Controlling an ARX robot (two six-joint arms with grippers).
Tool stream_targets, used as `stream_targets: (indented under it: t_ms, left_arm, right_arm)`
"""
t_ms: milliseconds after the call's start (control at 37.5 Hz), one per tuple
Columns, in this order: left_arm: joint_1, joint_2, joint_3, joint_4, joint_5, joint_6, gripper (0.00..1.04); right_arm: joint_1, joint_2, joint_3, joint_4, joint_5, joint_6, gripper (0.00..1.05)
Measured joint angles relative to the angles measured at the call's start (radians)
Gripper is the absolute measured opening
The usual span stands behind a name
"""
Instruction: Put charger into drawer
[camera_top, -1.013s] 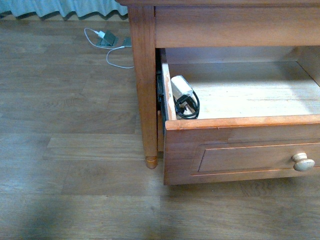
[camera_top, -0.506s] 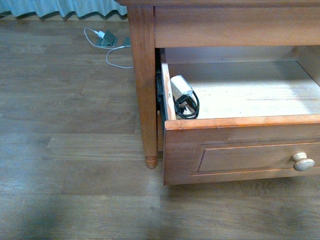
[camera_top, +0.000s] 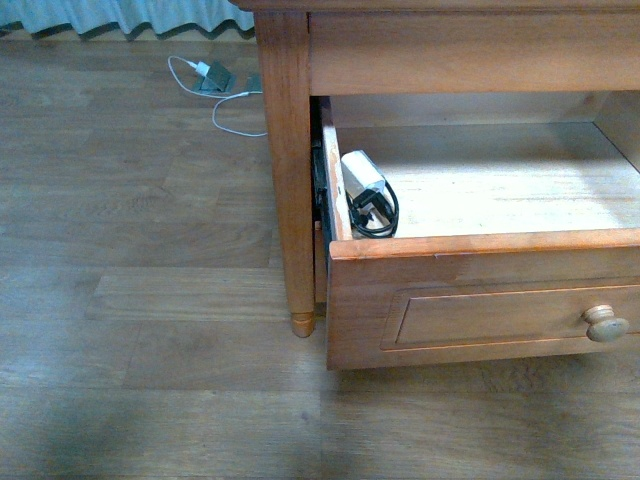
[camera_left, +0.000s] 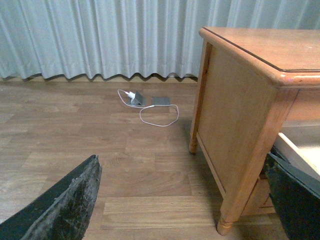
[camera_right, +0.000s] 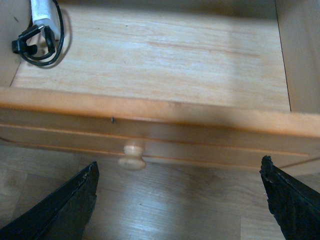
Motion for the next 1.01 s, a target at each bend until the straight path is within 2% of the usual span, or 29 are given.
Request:
stream_targets:
  t_ms: [346, 719, 1013]
  left_arm:
    - [0.000, 0.000, 0.000, 0.000, 0.000, 0.000, 0.98]
    - [0.000, 0.000, 0.000, 0.000, 0.000, 0.000, 0.98]
    - [0.000, 0.000, 0.000, 0.000, 0.000, 0.000, 0.98]
  right_arm:
    - [0.125, 0.332, 0.097, 0.260, 0.136, 0.089, 0.96]
    - [0.174, 0.646, 0.284, 0.448, 0.235, 0.180, 0.96]
    - [0.194, 0.818, 0.429, 0.537, 0.303, 0.238, 0.96]
